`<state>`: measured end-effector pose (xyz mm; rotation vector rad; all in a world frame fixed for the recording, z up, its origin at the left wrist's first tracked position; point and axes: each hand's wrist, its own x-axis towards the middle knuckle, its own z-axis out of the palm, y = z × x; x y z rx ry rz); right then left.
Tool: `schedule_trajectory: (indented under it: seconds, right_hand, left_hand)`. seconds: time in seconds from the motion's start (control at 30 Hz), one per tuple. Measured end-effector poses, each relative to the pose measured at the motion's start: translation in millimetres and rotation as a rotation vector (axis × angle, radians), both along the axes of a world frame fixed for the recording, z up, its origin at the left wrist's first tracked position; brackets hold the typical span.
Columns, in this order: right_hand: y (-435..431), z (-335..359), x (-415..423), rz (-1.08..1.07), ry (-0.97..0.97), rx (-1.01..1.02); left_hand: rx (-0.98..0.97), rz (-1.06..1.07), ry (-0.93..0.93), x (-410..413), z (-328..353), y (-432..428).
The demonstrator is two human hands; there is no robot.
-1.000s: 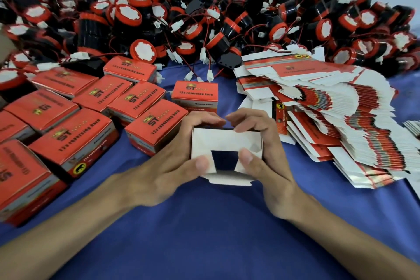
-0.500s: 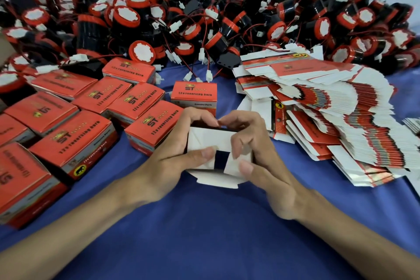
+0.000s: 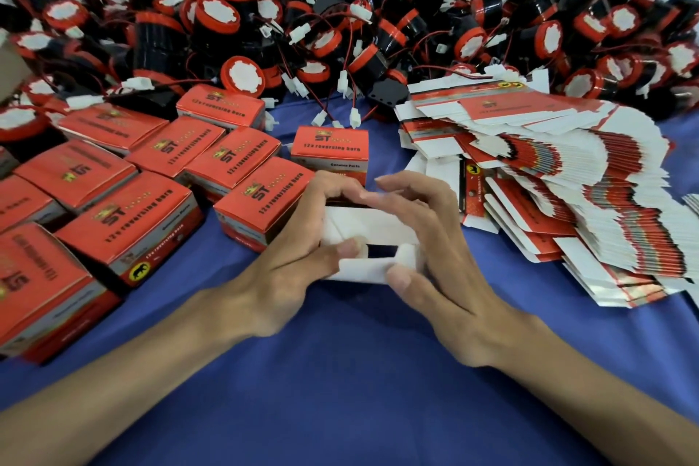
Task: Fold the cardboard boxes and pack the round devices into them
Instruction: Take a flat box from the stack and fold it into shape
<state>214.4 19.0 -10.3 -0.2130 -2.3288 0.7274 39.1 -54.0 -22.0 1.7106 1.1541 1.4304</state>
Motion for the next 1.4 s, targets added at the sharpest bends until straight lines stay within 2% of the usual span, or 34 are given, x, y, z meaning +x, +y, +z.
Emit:
schedule_trajectory:
  seconds: [0.2,0.3,0.43,0.57,0.63,0.9,1.27,1.4]
  right_hand:
    - [2,0,-1,-0.100,-0.050,0.144]
    - [1,-2,-3,-0.127,-0.007,0.097]
    - [-4,-4,-4,-0.068,0.049,-0.153]
    - [-2,-2,-7,-0.068,0.114,-0.627]
    - [-1,-3,-6,-0.041,0.084,-0.737]
    - [-2,-5,-11,-0.127,0.059,-0.597]
    - [-1,0,-3,-0.053,-0.057,-0.597]
    - [3,2,-2,-0.006,-0.032,-0.647]
  left_hand:
    - [0.189,0.088,0.107,6,7,17]
    - [0.142,0.114,0.126,7,3,10]
    - [0.100,0.146,0.133,9,1,-1]
    - [0.050,0.136,0.078,13,3,-1]
    - [0.032,0.134,0.067,13,2,-2]
    - [0.046,0.153,0.106,12,-2,2]
    - [0.016,0.160,-0.016,13,0,1]
    - [0.028,0.116,0.037,12,2,-2]
